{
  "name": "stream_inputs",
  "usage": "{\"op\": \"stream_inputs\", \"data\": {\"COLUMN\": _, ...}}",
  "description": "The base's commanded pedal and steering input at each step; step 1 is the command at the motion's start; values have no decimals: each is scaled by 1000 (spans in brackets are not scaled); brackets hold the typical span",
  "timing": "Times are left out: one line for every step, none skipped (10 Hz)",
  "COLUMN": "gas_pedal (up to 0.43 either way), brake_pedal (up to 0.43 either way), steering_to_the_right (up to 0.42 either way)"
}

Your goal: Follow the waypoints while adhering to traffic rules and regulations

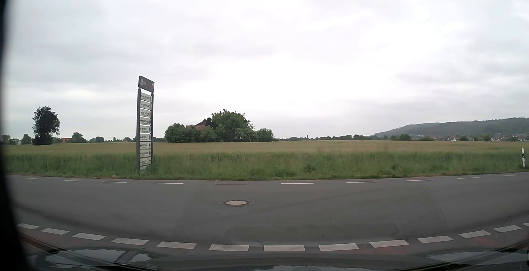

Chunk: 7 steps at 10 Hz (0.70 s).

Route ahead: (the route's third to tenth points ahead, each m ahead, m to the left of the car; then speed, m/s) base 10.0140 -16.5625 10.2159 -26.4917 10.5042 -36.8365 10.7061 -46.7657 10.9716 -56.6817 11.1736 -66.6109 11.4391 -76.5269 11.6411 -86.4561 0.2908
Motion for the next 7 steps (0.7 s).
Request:
{"op": "stream_inputs", "data": {"gas_pedal": 0, "brake_pedal": 238, "steering_to_the_right": 301}}
{"op": "stream_inputs", "data": {"gas_pedal": 0, "brake_pedal": 238, "steering_to_the_right": 304}}
{"op": "stream_inputs", "data": {"gas_pedal": 0, "brake_pedal": 244, "steering_to_the_right": 305}}
{"op": "stream_inputs", "data": {"gas_pedal": 0, "brake_pedal": 244, "steering_to_the_right": 305}}
{"op": "stream_inputs", "data": {"gas_pedal": 0, "brake_pedal": 244, "steering_to_the_right": 305}}
{"op": "stream_inputs", "data": {"gas_pedal": 0, "brake_pedal": 250, "steering_to_the_right": 306}}
{"op": "stream_inputs", "data": {"gas_pedal": 0, "brake_pedal": 256, "steering_to_the_right": 307}}
